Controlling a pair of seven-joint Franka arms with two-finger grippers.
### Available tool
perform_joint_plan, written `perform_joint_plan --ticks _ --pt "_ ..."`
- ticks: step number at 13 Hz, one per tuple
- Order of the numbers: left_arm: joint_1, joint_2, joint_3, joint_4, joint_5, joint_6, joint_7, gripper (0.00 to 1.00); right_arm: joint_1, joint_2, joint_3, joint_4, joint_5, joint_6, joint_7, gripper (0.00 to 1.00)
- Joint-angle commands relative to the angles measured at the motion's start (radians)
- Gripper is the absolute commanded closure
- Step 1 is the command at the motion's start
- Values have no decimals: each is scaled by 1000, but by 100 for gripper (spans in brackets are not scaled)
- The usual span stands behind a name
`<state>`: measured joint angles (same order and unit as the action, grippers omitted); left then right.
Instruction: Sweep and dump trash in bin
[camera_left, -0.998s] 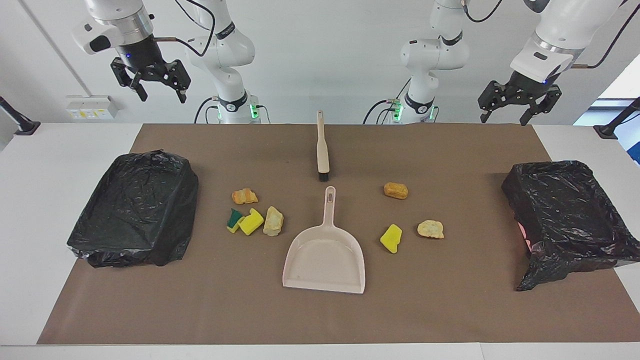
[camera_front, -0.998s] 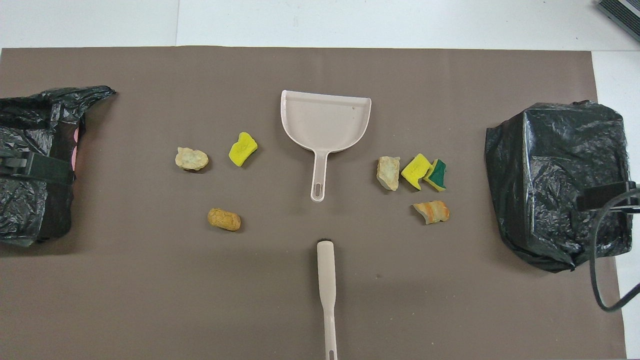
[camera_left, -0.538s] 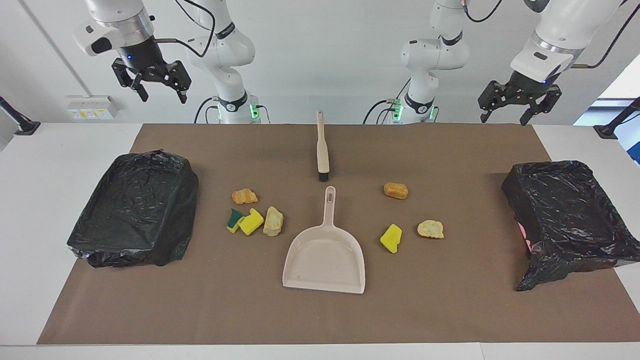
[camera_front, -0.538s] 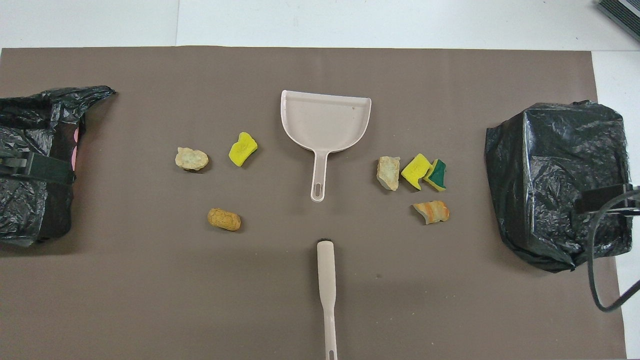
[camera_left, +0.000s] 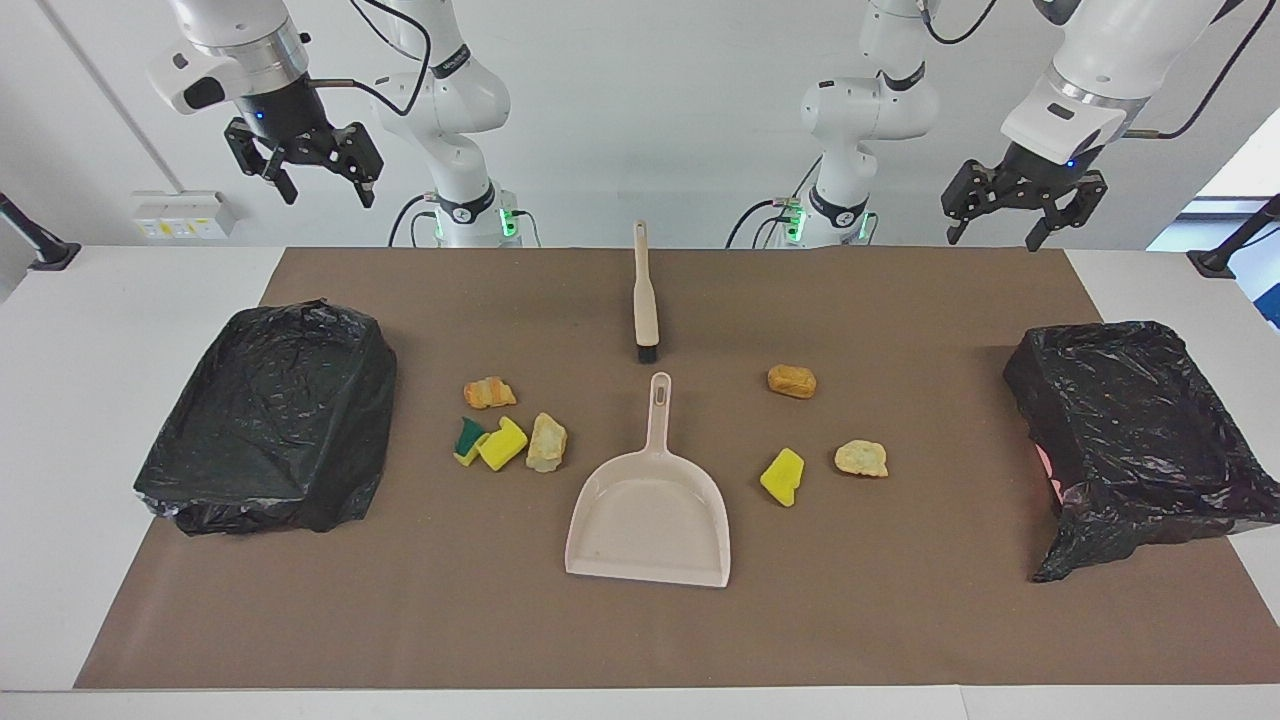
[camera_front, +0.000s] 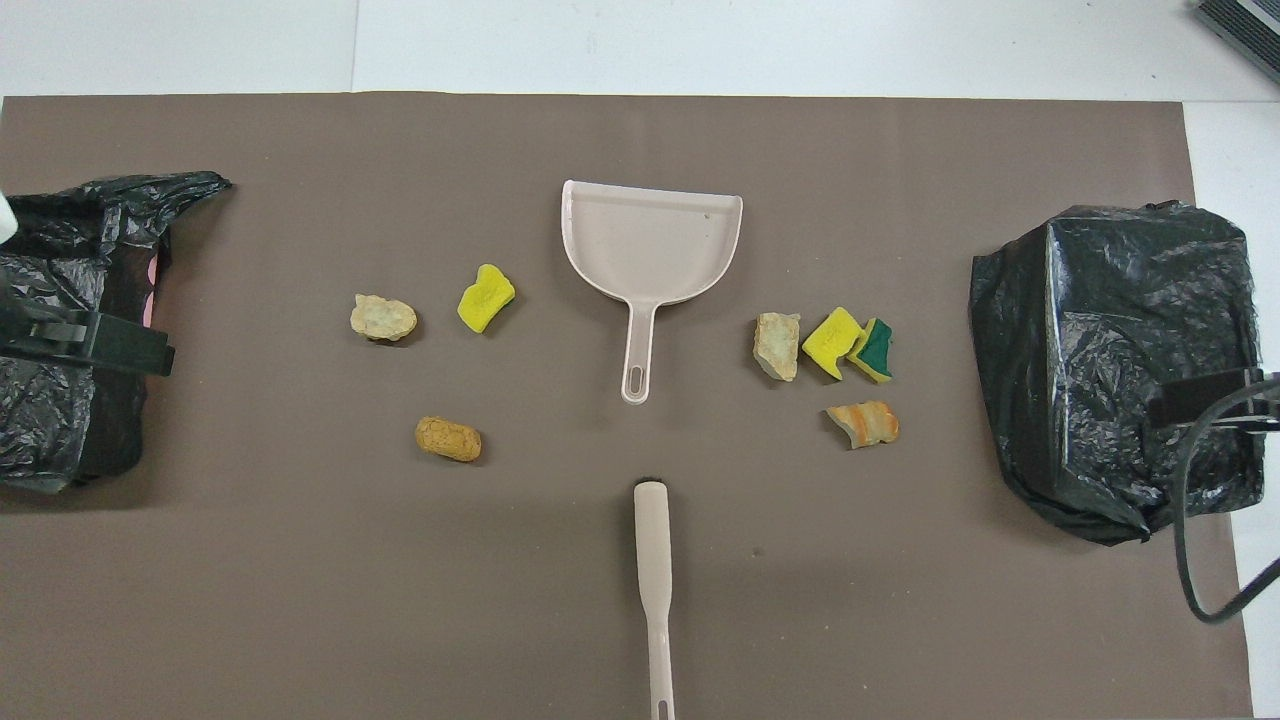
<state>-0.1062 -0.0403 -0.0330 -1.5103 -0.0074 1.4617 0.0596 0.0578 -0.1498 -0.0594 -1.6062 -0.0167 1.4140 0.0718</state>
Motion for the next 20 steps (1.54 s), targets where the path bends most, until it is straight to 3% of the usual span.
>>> perform_joint_plan --ticks 1,9,15,20 --pt "-30 -46 7 -62 -11 22 -7 0 -15 -24 4 -29 9 6 -29 0" --pt "-183 -75 8 -151 -13 51 -144 0 -13 -24 4 -31 9 6 -29 0" --pt "-363 -150 7 -373 -16 219 -352 0 -13 -19 4 -49 9 17 -26 0" --pt "-513 -155 7 -488 -17 331 -504 0 0 59 15 -43 32 63 0 0"
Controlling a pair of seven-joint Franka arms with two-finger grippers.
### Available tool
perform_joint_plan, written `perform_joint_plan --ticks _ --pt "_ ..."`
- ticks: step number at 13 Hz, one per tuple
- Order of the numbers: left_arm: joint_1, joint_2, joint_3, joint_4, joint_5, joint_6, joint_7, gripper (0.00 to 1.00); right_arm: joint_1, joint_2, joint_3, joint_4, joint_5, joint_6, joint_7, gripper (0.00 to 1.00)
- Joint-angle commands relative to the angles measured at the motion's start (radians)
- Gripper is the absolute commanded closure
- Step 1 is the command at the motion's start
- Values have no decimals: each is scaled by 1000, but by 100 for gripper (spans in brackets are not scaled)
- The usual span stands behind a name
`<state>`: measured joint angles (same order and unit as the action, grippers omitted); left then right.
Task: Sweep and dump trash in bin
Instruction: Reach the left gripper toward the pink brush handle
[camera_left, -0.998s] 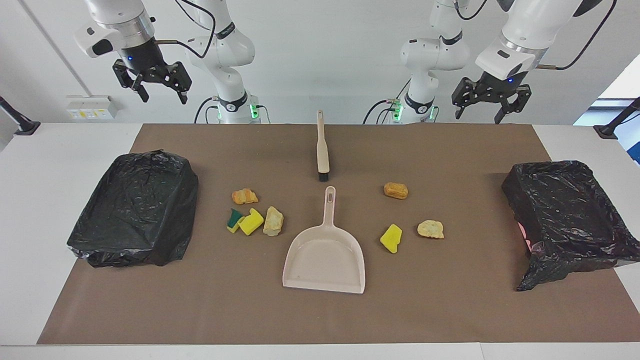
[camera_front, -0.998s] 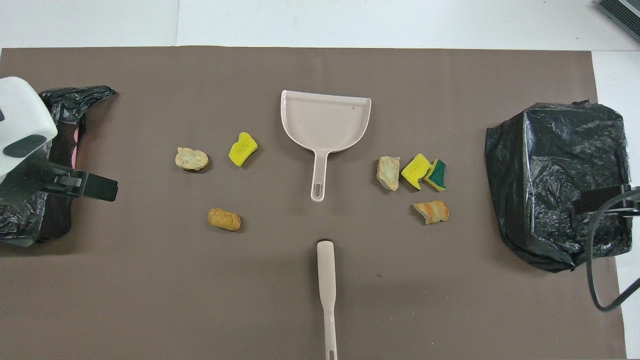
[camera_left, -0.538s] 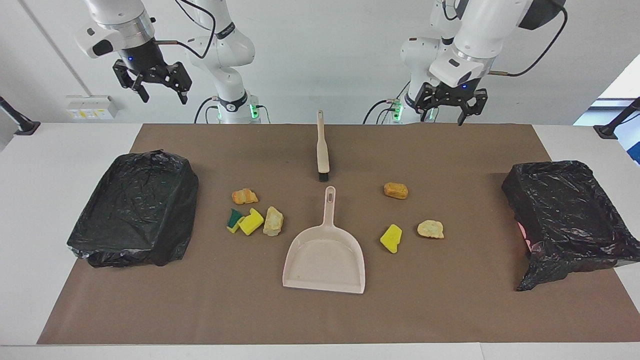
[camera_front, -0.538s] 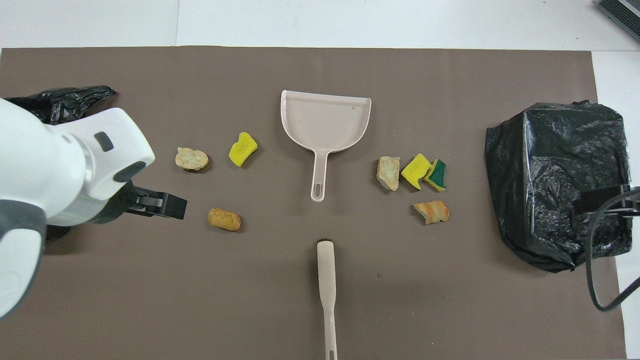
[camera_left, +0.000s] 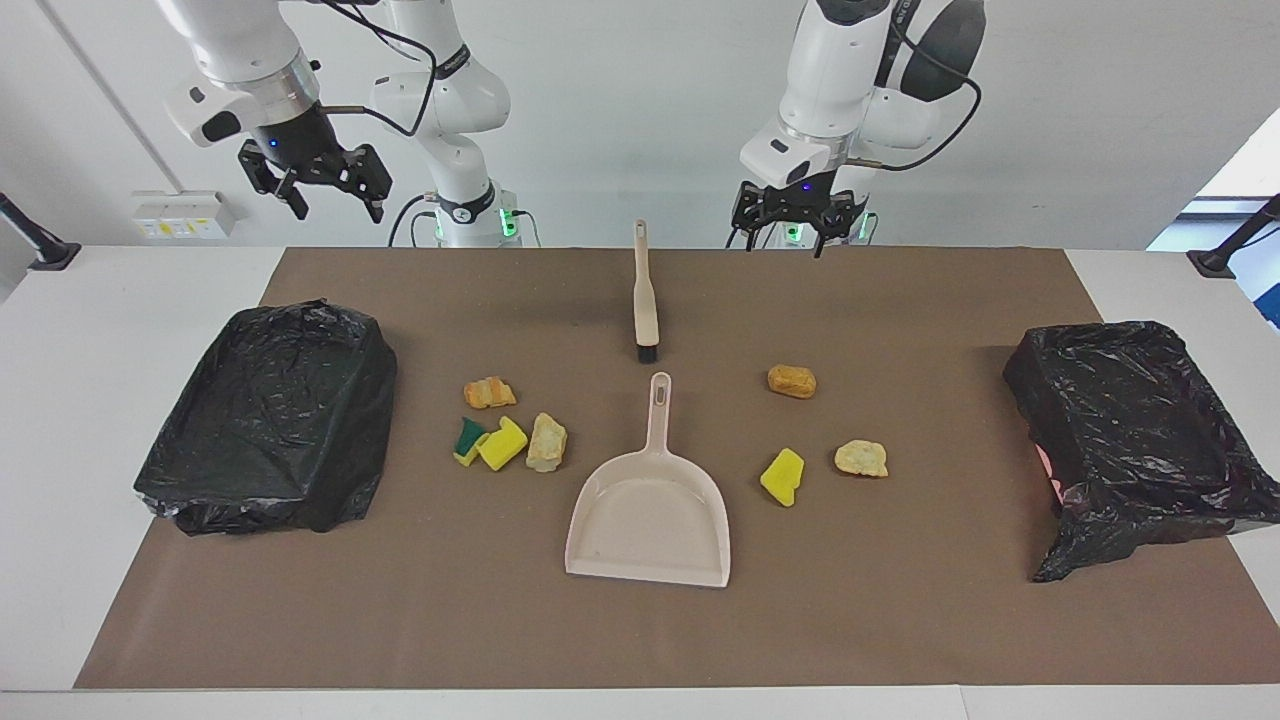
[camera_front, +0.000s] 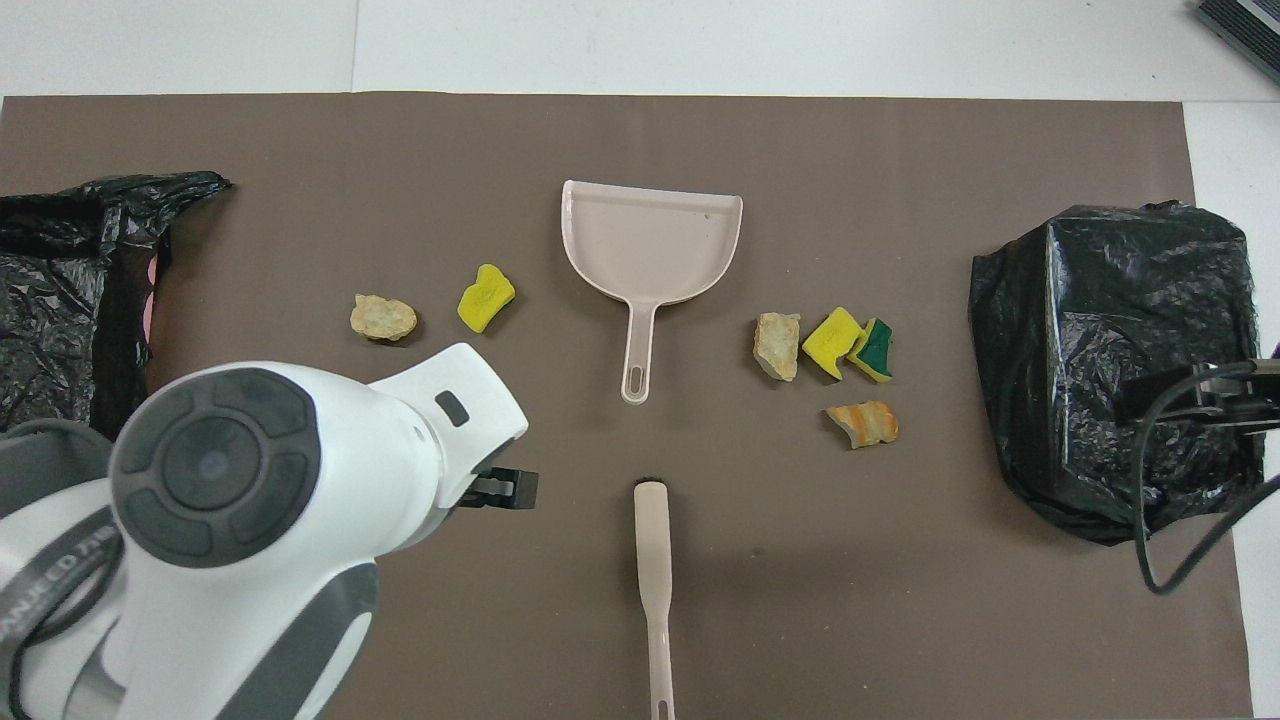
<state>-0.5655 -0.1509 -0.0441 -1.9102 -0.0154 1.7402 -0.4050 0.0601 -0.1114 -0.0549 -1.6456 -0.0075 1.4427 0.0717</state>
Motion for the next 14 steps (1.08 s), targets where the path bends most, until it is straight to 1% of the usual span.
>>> perform_joint_plan --ticks 1,4,5,6,7,8,9,11,12,14 --pt "-77 -44 18 -110 -9 62 -61 0 0 35 12 -3 24 48 9 0" --pt "-175 -44 18 -199 -11 169 -165 0 30 76 13 9 44 87 20 0" --pt "-198 -48 18 -214 -12 189 -182 0 37 97 13 33 44 88 37 0" --pt "-221 -35 18 -214 -18 194 -204 0 37 133 15 62 47 88 55 0" --pt "-267 -1 18 -217 -27 220 -240 0 44 172 16 84 55 90 87 0" --pt "-304 34 18 -233 -29 266 -289 0 59 208 20 101 66 94 121 0" --pt "-342 51 18 -254 -29 322 -343 0 67 246 20 128 81 113 135 0" --pt "-398 60 18 -321 -31 419 -399 0 98 292 21 136 92 146 155 0" --pt "-408 76 17 -343 -38 442 -414 0 118 318 21 138 103 157 183 0" --pt "-433 80 16 -389 -77 493 -416 0 158 378 21 168 136 200 308 0"
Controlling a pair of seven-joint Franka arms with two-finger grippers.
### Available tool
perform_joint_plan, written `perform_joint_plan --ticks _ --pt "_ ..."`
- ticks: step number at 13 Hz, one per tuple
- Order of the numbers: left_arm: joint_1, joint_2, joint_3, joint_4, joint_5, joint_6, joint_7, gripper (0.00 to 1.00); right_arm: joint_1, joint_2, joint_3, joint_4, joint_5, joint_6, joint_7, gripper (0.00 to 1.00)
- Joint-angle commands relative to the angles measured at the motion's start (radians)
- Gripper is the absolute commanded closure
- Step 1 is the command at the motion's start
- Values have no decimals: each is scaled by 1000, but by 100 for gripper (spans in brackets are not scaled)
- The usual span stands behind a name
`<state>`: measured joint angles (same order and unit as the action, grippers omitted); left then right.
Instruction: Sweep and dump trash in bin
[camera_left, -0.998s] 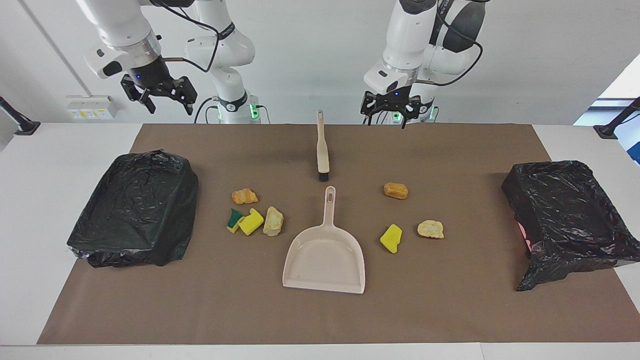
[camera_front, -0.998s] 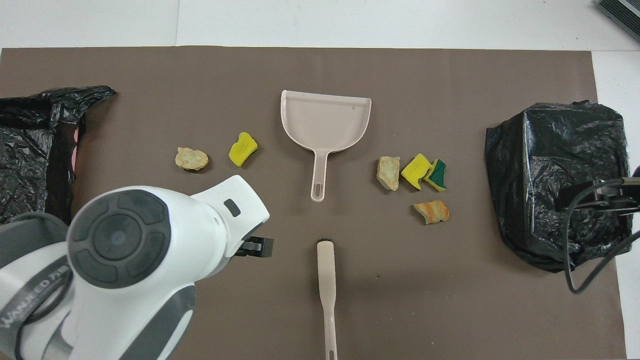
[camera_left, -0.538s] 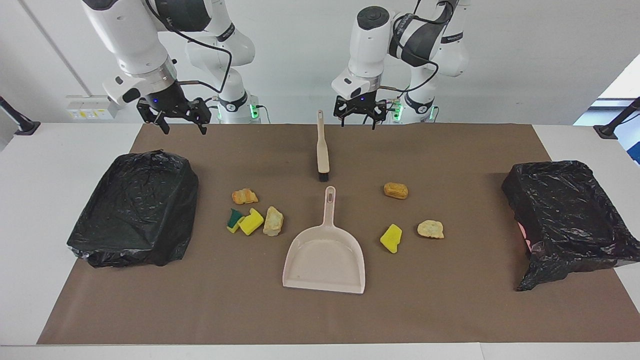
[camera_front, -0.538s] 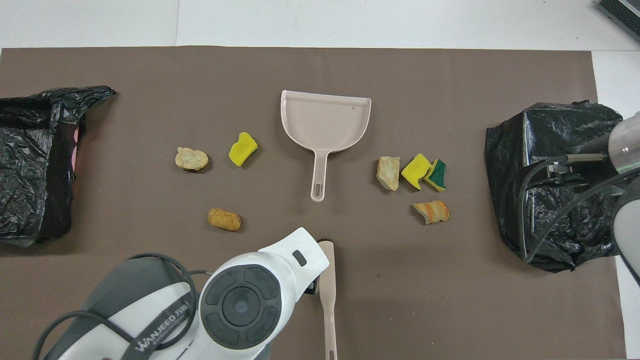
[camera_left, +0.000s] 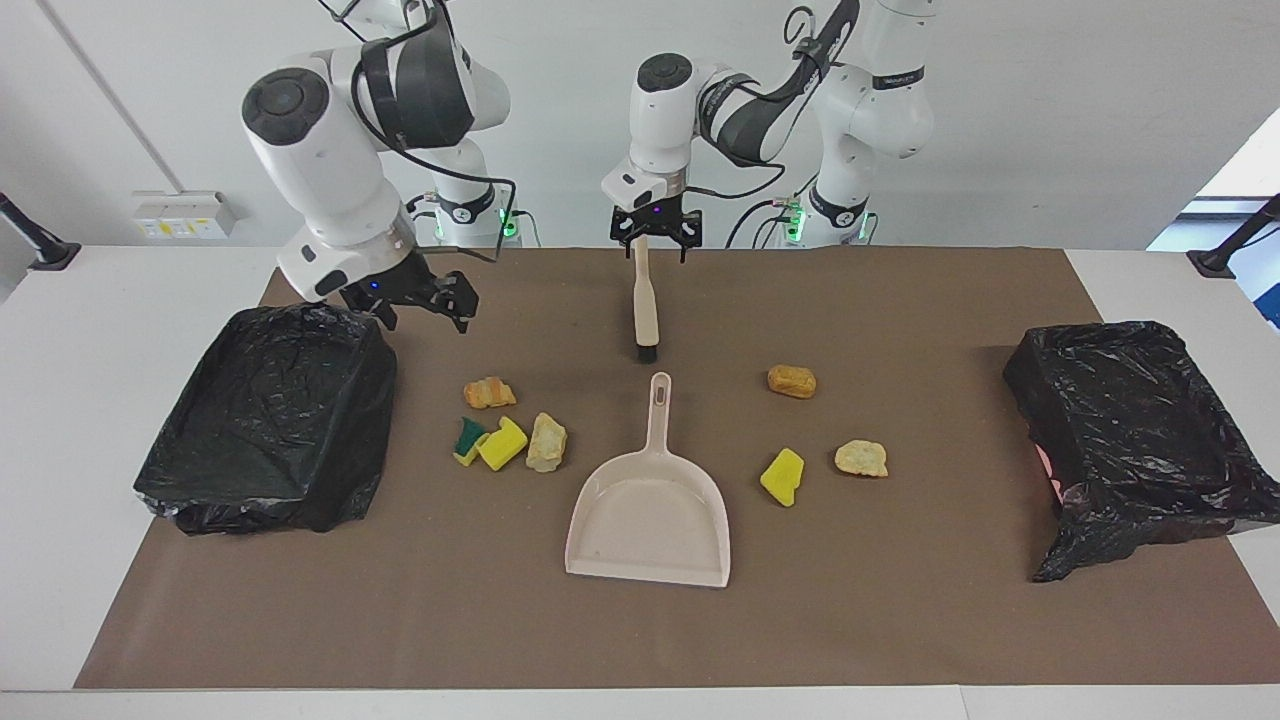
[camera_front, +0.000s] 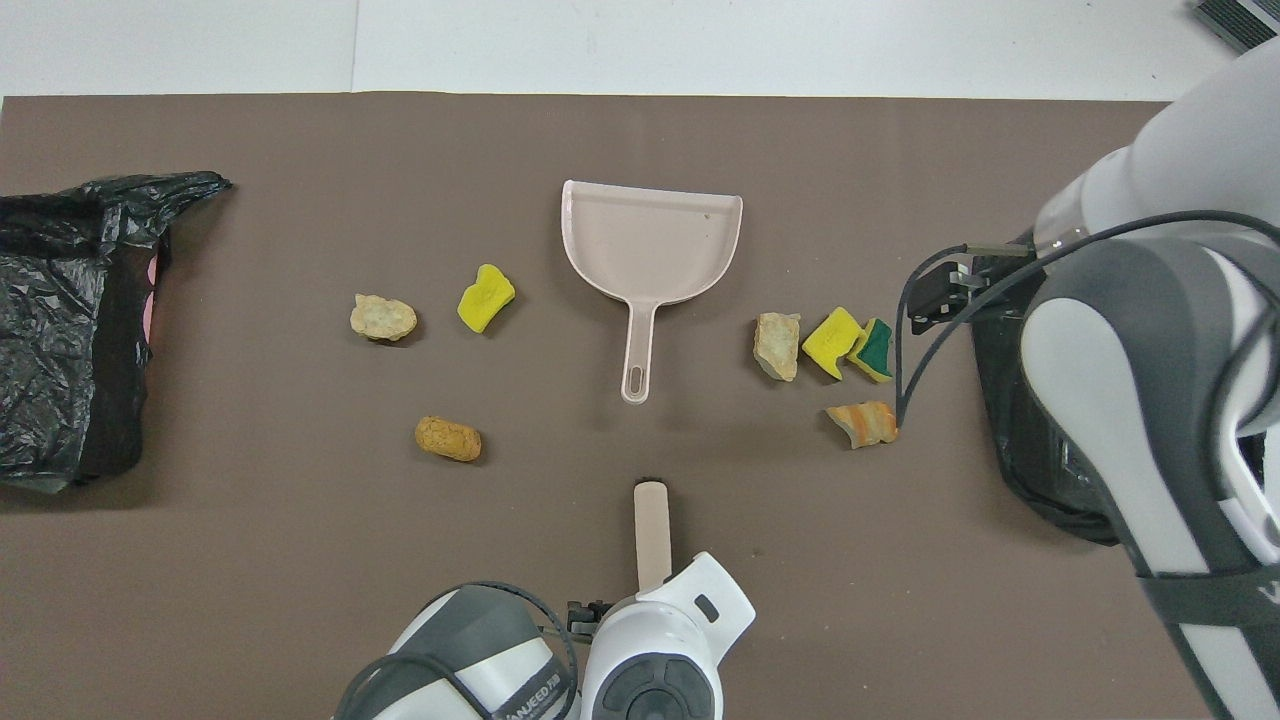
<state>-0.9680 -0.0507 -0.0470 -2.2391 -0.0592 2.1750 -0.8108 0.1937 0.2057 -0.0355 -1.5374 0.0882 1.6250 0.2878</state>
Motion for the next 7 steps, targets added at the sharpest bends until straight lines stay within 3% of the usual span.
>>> perform_joint_plan --ticks 1,7 --pt "-47 -15 19 -73 -36 74 -13 0 51 101 2 98 48 22 134 0" --pt "-70 -14 18 -114 -96 80 -7 2 162 236 3 155 145 182 296 0"
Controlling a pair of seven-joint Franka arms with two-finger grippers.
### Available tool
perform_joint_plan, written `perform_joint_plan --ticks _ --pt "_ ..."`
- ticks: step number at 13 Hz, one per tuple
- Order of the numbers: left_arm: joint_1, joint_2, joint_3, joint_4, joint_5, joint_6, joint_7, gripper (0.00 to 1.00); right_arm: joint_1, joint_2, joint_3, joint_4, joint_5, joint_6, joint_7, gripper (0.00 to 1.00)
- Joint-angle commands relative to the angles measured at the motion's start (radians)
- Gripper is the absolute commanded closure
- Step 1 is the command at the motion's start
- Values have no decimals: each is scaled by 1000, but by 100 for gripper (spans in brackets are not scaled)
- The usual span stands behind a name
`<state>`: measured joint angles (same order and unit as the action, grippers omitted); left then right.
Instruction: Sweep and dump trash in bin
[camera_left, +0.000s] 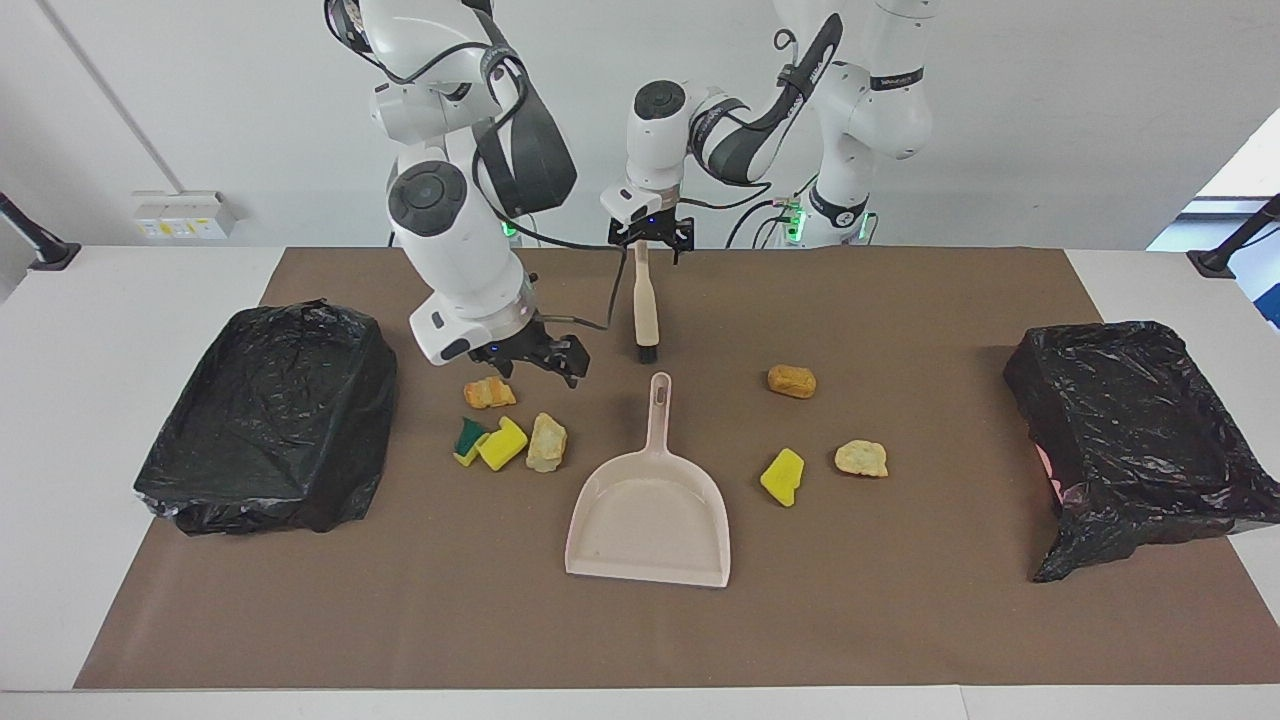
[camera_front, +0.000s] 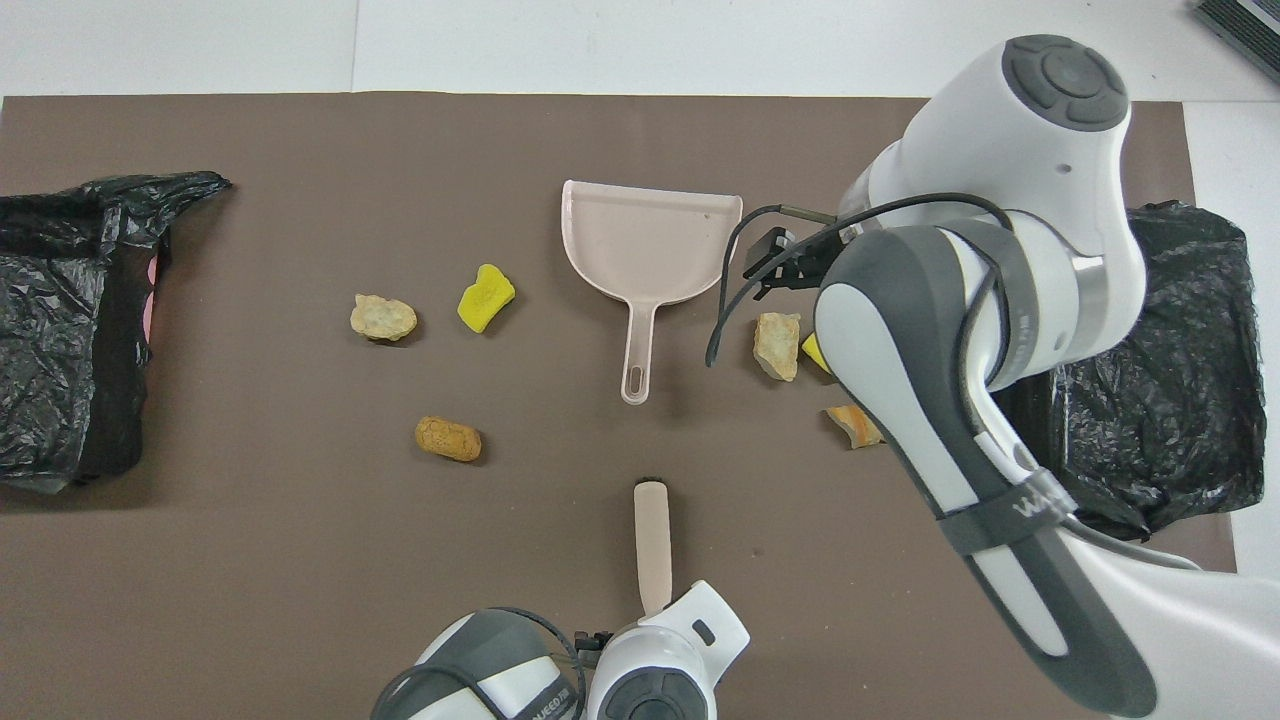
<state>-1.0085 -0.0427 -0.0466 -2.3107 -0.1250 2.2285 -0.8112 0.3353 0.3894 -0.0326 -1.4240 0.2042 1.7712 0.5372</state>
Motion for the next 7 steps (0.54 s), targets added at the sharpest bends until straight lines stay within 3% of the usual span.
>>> perform_joint_plan --ticks 1,5,7 --pt "-36 -16 17 -44 -36 28 -6 4 40 71 6 51 29 59 65 0" --pt "-56 50 19 -33 -77 85 -20 11 62 228 52 220 27 88 165 0" --pt "-56 52 19 -32 -77 88 -42 20 94 236 54 200 17 111 165 0"
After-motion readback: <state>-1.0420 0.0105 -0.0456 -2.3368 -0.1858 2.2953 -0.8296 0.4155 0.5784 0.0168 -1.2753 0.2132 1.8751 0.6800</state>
